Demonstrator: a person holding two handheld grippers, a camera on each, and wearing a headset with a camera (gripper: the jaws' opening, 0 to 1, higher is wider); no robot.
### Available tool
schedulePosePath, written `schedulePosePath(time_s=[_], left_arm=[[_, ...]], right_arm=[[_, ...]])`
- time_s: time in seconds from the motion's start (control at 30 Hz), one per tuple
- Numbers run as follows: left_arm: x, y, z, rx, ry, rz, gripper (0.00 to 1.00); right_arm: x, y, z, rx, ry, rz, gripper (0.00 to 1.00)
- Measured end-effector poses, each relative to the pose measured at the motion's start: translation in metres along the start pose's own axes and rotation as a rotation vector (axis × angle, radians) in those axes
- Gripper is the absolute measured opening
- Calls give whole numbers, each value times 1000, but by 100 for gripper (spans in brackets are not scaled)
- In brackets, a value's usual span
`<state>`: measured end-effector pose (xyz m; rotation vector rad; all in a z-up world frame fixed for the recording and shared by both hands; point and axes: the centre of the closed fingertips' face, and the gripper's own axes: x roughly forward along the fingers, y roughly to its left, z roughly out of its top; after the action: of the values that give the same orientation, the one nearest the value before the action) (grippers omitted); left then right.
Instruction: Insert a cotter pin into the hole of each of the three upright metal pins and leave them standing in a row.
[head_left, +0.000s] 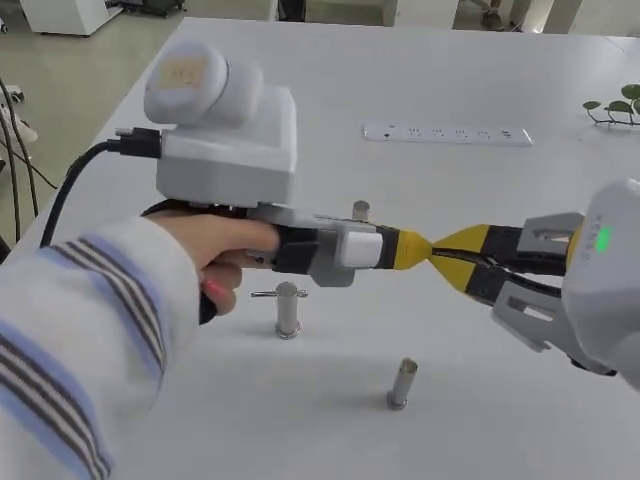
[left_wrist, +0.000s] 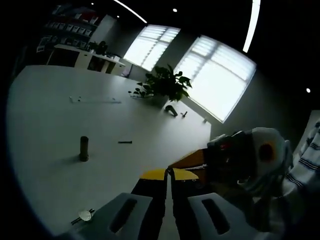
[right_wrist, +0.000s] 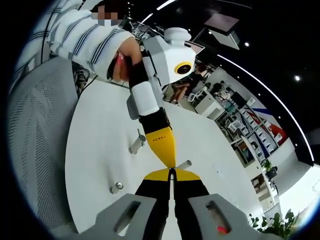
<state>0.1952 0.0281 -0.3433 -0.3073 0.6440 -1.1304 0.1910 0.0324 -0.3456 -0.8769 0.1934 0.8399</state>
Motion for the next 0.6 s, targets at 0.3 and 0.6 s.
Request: schedulePosePath(time_s=[0.3,0.6], left_arm=[[-4,-2,0,38,-1,1,0],[-4,-3,-7,0,28,9,0]], right_arm=[[-2,2,5,9,-16,5,0],[-3,8,2,55,-25,28,0]])
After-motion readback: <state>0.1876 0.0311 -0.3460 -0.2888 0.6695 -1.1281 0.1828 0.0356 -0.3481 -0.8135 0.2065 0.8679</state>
